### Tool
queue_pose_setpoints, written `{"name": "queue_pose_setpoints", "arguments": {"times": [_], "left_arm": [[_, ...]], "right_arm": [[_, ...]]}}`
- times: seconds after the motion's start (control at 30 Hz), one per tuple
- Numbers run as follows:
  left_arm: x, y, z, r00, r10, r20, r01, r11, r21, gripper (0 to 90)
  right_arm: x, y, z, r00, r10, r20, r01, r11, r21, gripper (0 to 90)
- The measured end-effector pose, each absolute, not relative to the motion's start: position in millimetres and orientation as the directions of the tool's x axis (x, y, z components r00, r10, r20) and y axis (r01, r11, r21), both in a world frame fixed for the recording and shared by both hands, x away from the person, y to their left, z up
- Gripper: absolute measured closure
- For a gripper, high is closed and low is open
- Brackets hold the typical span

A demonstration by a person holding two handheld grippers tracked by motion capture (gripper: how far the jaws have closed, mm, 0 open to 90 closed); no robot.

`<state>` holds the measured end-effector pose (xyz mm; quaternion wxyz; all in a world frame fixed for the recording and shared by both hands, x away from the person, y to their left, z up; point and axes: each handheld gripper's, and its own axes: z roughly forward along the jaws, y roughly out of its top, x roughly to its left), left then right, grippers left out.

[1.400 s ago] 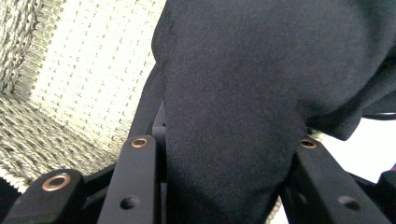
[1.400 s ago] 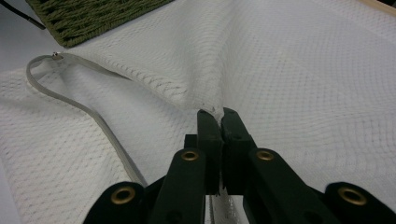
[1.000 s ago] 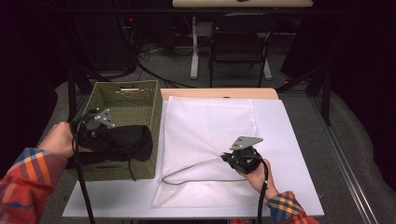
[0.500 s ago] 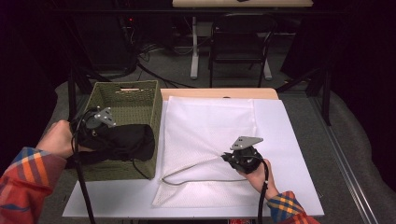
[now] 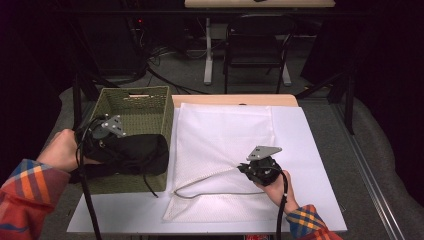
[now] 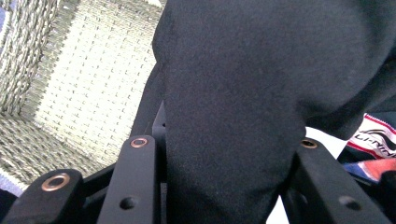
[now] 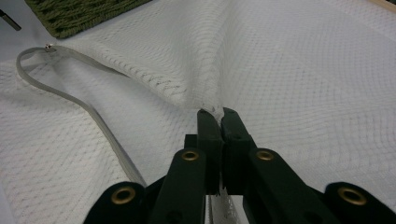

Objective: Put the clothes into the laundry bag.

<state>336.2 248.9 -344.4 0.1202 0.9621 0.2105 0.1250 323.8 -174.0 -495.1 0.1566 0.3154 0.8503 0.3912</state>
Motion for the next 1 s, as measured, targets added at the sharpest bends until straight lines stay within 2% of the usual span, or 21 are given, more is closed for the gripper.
{"name": "queue_pose_setpoints", "arguments": {"times": [1.0], "left_arm": [[307,221,-342,0.894,0.441,0.075,0.392,-0.853,0.344,61.2]], "right_arm": [[323,-172,-489,-0.743,0.669,-0.024,0.407,0.479,0.778,88.7]]}}
